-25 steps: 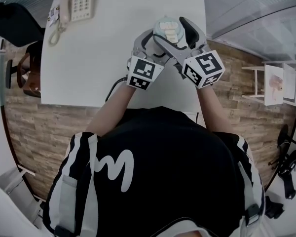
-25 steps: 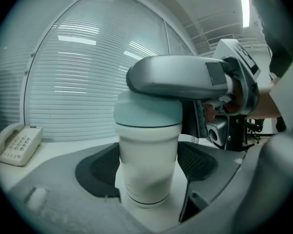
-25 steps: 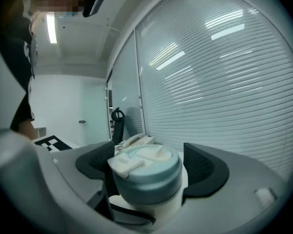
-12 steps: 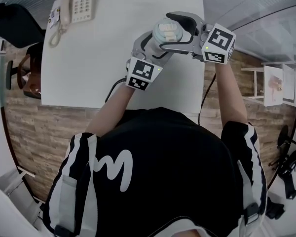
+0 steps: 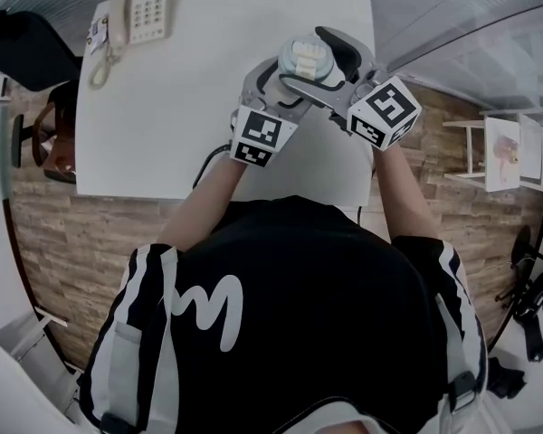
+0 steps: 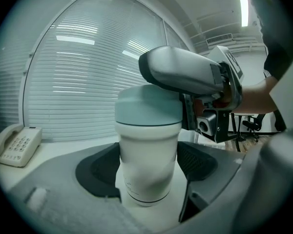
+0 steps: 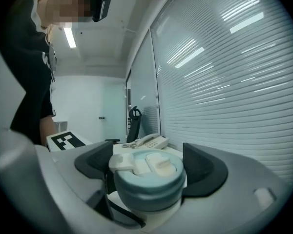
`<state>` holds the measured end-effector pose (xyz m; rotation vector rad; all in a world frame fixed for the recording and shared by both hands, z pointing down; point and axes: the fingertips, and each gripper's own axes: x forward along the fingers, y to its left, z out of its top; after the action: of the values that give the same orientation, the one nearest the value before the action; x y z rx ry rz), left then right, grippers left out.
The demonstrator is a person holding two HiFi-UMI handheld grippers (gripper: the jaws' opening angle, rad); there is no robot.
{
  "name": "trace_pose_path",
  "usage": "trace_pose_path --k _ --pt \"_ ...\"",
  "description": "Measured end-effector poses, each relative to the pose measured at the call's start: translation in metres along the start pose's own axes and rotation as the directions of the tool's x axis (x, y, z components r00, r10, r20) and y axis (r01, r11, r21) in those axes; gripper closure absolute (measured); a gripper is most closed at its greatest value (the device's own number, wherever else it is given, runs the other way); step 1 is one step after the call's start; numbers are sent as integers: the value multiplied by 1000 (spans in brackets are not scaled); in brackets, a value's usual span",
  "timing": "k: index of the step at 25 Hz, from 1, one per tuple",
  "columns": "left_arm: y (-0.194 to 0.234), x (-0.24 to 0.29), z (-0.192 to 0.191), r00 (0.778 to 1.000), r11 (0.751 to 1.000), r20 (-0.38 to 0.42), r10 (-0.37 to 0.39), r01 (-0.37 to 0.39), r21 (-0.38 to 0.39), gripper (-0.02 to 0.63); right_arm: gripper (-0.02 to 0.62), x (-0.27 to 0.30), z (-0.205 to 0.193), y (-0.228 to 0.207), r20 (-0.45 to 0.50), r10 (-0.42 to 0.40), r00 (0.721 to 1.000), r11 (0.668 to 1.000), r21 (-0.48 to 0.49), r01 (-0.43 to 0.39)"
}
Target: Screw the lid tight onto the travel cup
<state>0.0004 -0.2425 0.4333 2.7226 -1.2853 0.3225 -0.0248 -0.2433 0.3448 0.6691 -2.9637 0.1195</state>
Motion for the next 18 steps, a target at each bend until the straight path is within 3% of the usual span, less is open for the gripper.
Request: trace_pose_path --k 10,15,18 --pt "0 0 0 1000 1000 -2 2 -2 -5 235 152 0 -1 -8 10 -246 969 969 36 246" --pt "1 0 -1 1000 1000 1 3 -3 -10 235 152 1 -2 -9 11 -301 953 953 40 301" --pt "1 0 -1 1000 1000 2 3 -3 -11 235 152 2 -3 -8 1 -283 959 958 48 283"
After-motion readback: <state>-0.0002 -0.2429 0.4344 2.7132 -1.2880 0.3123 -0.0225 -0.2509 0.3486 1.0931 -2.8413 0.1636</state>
